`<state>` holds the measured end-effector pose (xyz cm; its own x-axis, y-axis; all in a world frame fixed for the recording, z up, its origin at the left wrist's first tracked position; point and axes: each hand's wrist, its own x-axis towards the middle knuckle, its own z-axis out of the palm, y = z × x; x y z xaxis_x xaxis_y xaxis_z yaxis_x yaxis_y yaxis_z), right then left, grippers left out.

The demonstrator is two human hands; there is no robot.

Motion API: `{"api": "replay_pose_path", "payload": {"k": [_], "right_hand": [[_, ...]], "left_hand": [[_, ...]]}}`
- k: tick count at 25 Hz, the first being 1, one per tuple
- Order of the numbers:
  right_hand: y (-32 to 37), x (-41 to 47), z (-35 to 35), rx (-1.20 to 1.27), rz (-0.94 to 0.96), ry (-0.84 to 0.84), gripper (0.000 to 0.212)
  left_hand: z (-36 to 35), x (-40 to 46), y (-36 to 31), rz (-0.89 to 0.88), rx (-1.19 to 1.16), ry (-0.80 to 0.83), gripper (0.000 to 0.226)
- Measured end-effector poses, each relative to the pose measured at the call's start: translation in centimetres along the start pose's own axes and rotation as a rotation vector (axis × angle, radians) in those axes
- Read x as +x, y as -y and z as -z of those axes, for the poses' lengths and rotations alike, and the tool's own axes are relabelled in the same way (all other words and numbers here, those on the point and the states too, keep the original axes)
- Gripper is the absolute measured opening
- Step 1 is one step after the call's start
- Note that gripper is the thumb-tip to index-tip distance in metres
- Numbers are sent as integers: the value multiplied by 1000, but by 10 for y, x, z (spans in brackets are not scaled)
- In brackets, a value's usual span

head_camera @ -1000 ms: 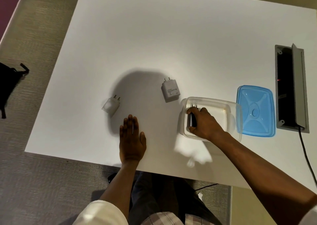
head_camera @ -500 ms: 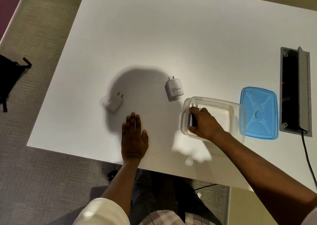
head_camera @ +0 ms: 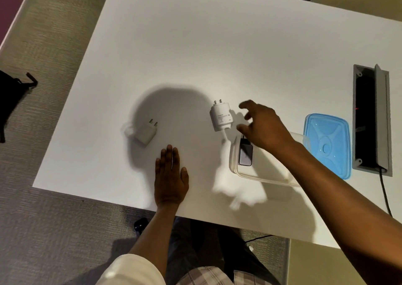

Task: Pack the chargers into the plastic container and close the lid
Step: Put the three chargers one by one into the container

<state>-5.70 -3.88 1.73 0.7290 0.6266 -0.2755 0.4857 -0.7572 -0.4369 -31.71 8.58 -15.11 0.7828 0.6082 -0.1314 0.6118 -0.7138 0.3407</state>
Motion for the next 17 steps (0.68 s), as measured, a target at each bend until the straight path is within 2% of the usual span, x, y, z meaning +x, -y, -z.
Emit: {"api": "replay_pose_path", "payload": {"k": [3, 7, 10, 14, 17], "right_hand": [[24, 44, -21, -44, -52, 69, 55], [37, 70, -62, -72, -225, 209, 56], [40, 73, -81, -96, -267, 151, 53], [37, 67, -92, -134, -222, 48, 50], [37, 64, -90, -163, -187, 60, 52]], "left_hand": [[-1, 1, 0, 5, 2, 2, 67], [-3, 1, 2, 3, 18, 3, 67], [-4, 0, 3, 4, 25, 6, 67], [-5, 0, 3, 5, 6, -9, 66], [-5, 1, 2, 11, -2, -5, 66]]}}
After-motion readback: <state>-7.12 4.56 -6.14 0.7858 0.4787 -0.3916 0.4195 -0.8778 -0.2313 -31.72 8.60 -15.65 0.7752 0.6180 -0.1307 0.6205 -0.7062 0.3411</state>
